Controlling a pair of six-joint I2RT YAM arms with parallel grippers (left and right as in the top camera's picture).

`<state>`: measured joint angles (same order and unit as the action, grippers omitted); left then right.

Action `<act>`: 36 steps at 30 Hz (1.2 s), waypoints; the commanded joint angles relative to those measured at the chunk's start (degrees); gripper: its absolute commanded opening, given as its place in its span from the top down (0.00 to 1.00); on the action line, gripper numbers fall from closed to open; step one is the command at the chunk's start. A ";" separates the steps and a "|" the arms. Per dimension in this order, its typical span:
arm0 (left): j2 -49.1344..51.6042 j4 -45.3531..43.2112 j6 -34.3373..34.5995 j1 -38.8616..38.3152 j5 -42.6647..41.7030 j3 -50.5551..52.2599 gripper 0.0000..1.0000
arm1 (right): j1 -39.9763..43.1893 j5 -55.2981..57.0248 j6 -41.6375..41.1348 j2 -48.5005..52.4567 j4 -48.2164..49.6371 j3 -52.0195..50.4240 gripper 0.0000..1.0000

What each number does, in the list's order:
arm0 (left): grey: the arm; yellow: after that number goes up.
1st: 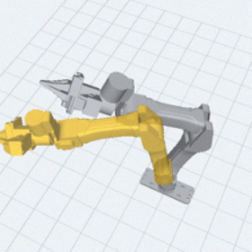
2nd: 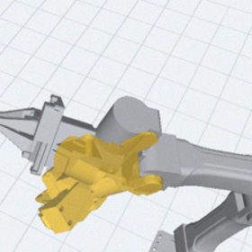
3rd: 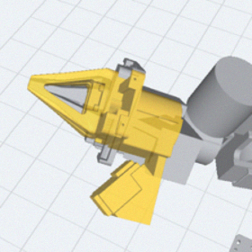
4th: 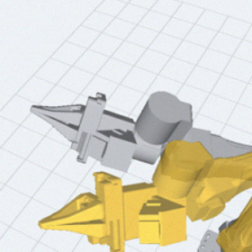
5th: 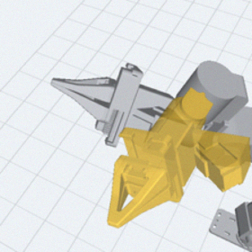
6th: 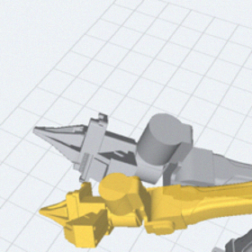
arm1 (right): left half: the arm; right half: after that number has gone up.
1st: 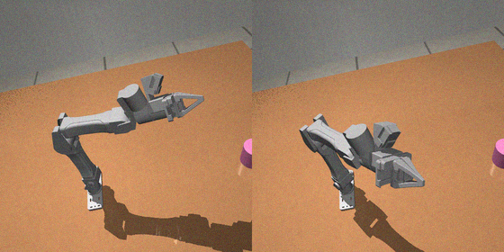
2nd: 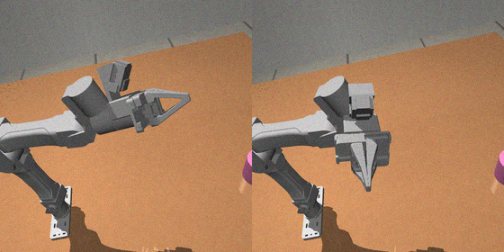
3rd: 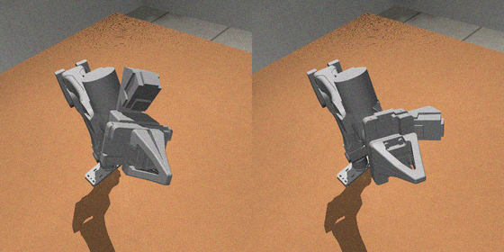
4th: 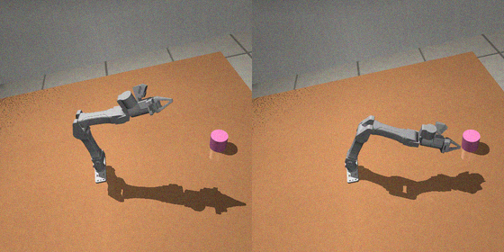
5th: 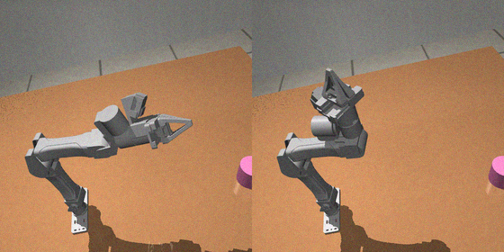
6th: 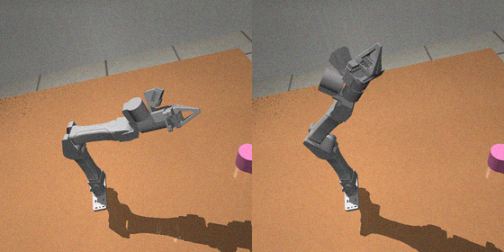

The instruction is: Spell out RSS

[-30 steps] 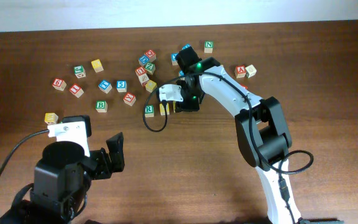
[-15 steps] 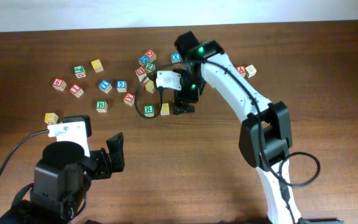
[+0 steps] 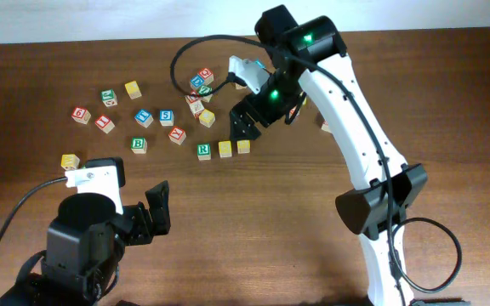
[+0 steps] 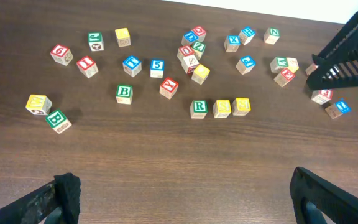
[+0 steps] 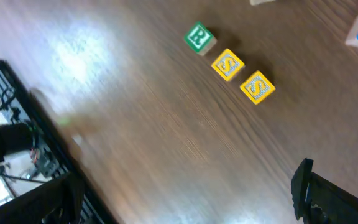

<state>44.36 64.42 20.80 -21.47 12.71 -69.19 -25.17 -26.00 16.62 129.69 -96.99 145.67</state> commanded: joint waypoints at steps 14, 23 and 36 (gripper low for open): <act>-0.24 -0.52 0.59 -0.17 0.20 -0.04 0.01 | 7.26 10.36 -11.15 -12.66 7.48 -23.32 0.02; -0.24 -0.52 0.61 -0.17 -0.15 -0.04 0.01 | 7.56 8.59 -11.15 -12.09 9.25 -23.32 0.01; 27.32 -16.09 0.57 0.26 -3.96 0.48 1.00 | 7.56 8.68 -18.67 -11.50 16.46 -23.58 0.96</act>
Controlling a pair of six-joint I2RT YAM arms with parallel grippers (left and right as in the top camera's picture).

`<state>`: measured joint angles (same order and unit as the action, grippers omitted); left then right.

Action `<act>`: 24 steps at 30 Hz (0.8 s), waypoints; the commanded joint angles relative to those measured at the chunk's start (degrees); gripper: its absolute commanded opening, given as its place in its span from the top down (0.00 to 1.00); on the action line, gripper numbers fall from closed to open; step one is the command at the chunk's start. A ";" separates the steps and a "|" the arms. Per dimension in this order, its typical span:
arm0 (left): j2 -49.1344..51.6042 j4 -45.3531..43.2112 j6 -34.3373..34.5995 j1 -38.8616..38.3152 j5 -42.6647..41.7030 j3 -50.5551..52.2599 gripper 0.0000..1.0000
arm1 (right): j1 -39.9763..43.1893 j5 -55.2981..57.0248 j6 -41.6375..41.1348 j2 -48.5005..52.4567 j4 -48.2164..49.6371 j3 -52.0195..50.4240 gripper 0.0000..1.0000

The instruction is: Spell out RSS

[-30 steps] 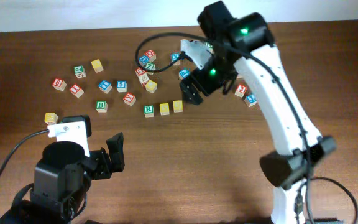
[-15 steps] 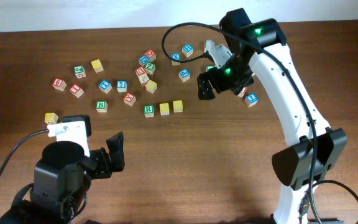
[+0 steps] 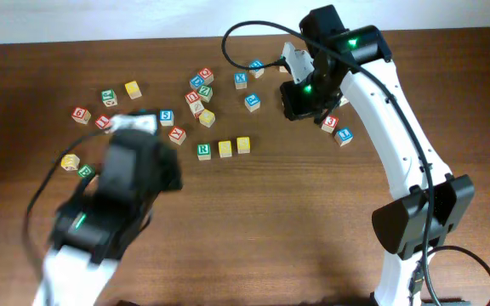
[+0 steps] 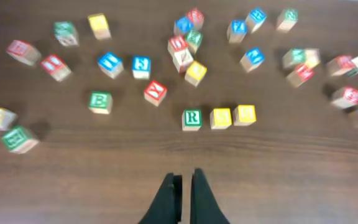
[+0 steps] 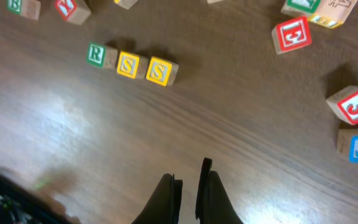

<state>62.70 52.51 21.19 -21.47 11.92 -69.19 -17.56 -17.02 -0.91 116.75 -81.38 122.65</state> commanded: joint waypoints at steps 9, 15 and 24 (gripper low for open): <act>33.33 -19.32 1.51 18.71 -29.16 0.48 1.00 | -0.04 1.07 -5.70 10.88 5.11 -0.85 0.96; 41.66 -19.37 1.49 21.11 -30.60 0.48 1.00 | -0.04 1.14 -5.84 13.90 9.49 -6.25 0.96; 47.52 -23.67 1.49 20.83 -30.40 0.48 1.00 | -0.66 0.92 -5.84 13.92 12.70 -10.27 0.96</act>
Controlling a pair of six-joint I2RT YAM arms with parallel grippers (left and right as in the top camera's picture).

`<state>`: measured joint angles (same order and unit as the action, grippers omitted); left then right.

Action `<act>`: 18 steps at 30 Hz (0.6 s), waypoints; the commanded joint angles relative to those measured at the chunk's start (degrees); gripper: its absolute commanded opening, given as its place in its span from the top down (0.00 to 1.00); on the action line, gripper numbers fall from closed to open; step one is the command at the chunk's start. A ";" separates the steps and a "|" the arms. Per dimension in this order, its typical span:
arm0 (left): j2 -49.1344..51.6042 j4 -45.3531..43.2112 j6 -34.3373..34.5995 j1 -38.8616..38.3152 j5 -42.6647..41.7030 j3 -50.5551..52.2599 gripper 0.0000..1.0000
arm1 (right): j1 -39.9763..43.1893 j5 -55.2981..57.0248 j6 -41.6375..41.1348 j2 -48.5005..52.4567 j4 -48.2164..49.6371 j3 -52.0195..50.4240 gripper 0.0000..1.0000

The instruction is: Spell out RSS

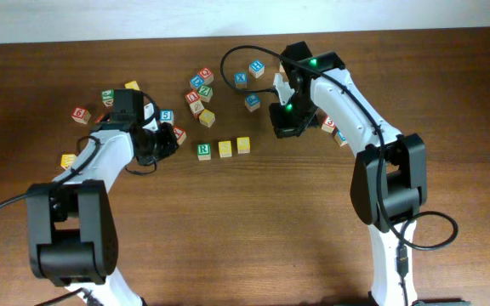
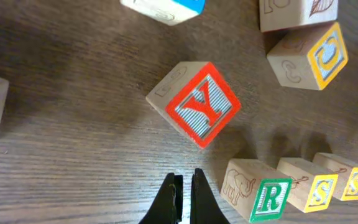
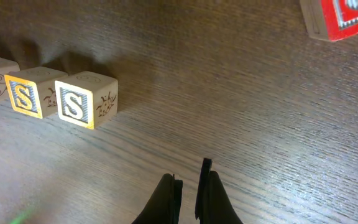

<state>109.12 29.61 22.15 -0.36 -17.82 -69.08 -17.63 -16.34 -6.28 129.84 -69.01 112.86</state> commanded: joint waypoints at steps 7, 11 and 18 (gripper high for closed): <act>4.46 -2.21 0.09 -4.13 3.21 0.37 1.00 | -2.27 0.35 -0.44 0.83 1.33 -0.48 0.96; 4.46 -2.58 0.09 -5.25 5.99 0.37 1.00 | -2.73 0.50 -0.44 0.83 2.62 -2.97 0.96; 4.46 -3.87 0.17 -5.29 6.08 0.37 1.00 | -5.16 0.48 -0.44 0.83 10.86 -8.20 0.96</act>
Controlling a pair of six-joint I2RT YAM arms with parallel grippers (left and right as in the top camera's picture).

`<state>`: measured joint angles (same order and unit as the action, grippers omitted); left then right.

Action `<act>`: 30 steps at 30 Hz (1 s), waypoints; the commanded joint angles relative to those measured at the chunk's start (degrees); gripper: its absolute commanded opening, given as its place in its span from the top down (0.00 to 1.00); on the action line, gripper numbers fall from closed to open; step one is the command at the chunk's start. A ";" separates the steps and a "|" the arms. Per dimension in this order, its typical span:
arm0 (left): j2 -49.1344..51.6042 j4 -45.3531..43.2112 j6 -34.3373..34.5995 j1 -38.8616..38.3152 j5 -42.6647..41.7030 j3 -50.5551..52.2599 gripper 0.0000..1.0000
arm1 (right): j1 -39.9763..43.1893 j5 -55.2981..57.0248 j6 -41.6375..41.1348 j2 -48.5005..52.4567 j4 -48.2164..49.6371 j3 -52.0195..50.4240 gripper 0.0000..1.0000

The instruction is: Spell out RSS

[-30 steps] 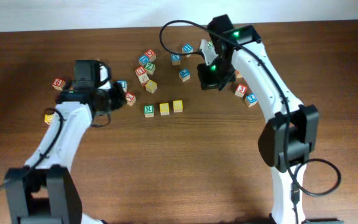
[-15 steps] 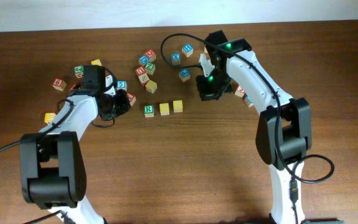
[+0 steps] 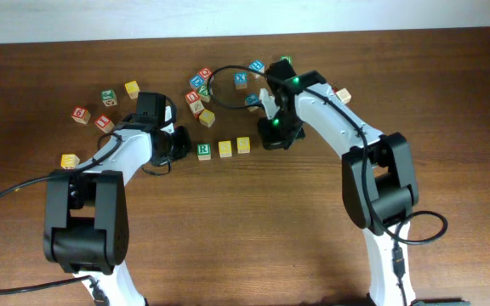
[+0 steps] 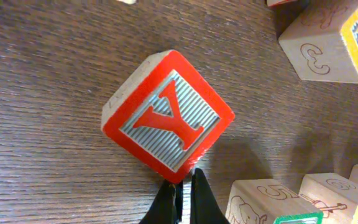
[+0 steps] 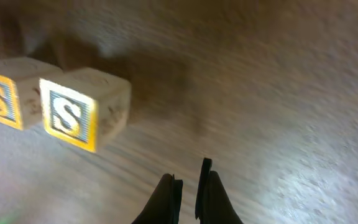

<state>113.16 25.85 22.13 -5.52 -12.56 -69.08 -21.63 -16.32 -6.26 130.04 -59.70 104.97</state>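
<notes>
The green R block (image 3: 202,150) and two yellow S blocks (image 3: 225,149) (image 3: 243,145) lie in a row reading R S S. My left gripper (image 3: 179,143) is shut and empty just left of the R. Its tips (image 4: 182,182) touch the lower corner of a red Y block (image 4: 166,118). The R block's side with an elephant drawing (image 4: 263,200) shows at the bottom of the left wrist view. My right gripper (image 3: 271,138) is shut and empty, low over the table right of the row. The right S (image 5: 73,117) is up and left of its tips (image 5: 188,182).
Several loose letter blocks lie behind the row (image 3: 201,89), at the far left (image 3: 105,99) and at the right (image 3: 340,95). A yellow C block (image 4: 334,43) sits close behind the Y block. A yellow block (image 3: 70,160) lies alone at the left.
My left gripper has moved closer to the red Y block and now touches its corner. My right gripper has moved a little left toward the right S. The row is unchanged.
At first both grippers were wide open, the left near the front left corner, the right above the blocks, with R S S lined up. Then both were shut above the table. Later they were low on either side of the row, now closer.
</notes>
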 commanded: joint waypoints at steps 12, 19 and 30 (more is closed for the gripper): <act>0.42 -1.88 2.71 -2.95 0.81 0.37 1.00 | -3.96 0.02 -1.81 0.63 8.09 -3.19 0.96; 0.42 -1.77 4.20 -3.02 -0.13 0.42 1.00 | -4.28 0.07 -1.70 0.63 9.88 -3.19 0.96; 0.42 -2.40 8.31 -5.09 -0.22 0.42 1.00 | -4.31 -0.20 1.14 0.63 10.86 -3.19 0.96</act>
<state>113.16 23.68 28.42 -9.80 -12.19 -69.08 -25.45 -16.34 -6.00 130.04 -48.77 102.08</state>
